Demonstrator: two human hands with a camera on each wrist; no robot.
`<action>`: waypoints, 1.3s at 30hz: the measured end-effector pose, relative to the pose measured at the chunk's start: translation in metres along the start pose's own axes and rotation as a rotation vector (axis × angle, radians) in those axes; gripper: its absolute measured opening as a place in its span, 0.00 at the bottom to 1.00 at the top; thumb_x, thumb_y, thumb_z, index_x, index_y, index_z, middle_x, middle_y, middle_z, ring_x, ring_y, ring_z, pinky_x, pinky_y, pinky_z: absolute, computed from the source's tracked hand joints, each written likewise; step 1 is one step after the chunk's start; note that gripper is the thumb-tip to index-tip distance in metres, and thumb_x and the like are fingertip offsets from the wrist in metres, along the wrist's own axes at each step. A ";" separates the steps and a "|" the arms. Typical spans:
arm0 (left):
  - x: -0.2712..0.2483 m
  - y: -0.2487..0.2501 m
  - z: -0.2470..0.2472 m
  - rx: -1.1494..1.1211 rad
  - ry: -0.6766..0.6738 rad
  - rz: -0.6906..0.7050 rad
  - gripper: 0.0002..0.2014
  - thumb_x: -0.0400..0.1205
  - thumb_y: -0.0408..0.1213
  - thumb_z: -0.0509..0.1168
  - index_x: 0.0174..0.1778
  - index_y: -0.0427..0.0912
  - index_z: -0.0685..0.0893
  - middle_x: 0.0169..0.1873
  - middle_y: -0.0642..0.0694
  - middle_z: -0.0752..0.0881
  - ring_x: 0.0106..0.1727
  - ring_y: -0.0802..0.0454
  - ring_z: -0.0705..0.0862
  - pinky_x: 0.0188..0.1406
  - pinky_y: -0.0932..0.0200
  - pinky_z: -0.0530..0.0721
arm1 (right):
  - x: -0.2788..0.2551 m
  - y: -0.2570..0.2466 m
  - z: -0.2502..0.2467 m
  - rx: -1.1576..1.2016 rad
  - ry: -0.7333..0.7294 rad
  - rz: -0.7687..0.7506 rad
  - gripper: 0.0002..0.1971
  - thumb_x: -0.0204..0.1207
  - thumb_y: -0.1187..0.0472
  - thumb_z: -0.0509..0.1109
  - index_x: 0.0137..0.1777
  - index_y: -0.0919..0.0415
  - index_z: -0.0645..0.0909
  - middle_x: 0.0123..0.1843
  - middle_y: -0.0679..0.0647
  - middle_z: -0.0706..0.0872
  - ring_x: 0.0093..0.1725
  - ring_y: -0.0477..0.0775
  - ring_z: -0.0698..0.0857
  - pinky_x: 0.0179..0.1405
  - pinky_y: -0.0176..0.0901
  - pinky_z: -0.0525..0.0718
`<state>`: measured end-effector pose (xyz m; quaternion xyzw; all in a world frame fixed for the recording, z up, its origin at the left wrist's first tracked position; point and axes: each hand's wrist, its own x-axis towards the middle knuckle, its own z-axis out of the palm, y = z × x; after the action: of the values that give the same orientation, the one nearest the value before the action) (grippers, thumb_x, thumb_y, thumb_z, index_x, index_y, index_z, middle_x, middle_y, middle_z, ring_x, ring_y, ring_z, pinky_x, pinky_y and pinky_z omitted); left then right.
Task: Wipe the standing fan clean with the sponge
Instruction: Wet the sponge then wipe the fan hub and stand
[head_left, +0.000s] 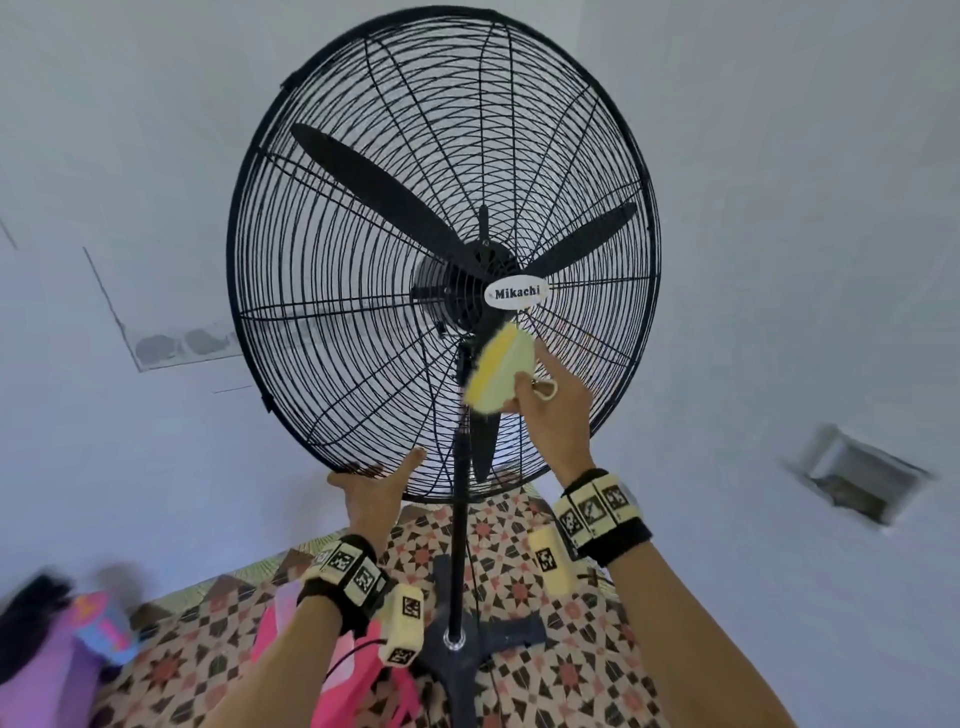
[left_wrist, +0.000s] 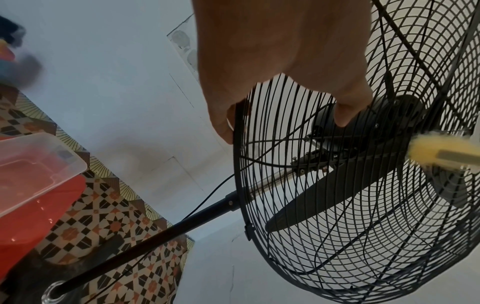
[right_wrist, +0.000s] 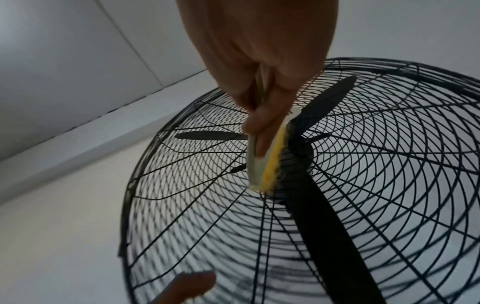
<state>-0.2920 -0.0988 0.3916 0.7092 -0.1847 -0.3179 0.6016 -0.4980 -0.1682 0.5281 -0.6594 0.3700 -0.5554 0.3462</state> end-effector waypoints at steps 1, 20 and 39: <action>0.000 0.001 0.000 -0.007 -0.006 -0.007 0.78 0.45 0.81 0.79 0.87 0.42 0.59 0.74 0.27 0.78 0.68 0.27 0.84 0.65 0.31 0.86 | -0.004 -0.001 -0.002 -0.021 -0.040 0.006 0.25 0.86 0.67 0.70 0.82 0.60 0.75 0.67 0.64 0.86 0.39 0.47 0.93 0.35 0.39 0.92; -0.001 0.001 0.005 -0.116 -0.048 -0.127 0.77 0.63 0.76 0.78 0.89 0.45 0.30 0.89 0.37 0.62 0.85 0.37 0.68 0.85 0.34 0.67 | -0.032 0.016 0.009 0.023 0.008 -0.013 0.28 0.88 0.60 0.68 0.87 0.53 0.67 0.68 0.45 0.83 0.50 0.44 0.92 0.42 0.52 0.95; 0.017 -0.032 0.004 -0.127 -0.103 0.041 0.67 0.59 0.70 0.86 0.86 0.66 0.47 0.84 0.47 0.71 0.81 0.43 0.76 0.73 0.25 0.79 | -0.064 0.021 0.004 0.058 -0.072 0.118 0.29 0.86 0.62 0.71 0.85 0.50 0.70 0.58 0.55 0.91 0.37 0.48 0.93 0.31 0.38 0.90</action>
<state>-0.2857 -0.1064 0.3568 0.6485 -0.2095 -0.3527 0.6413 -0.5034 -0.1224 0.4783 -0.6457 0.3793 -0.5204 0.4104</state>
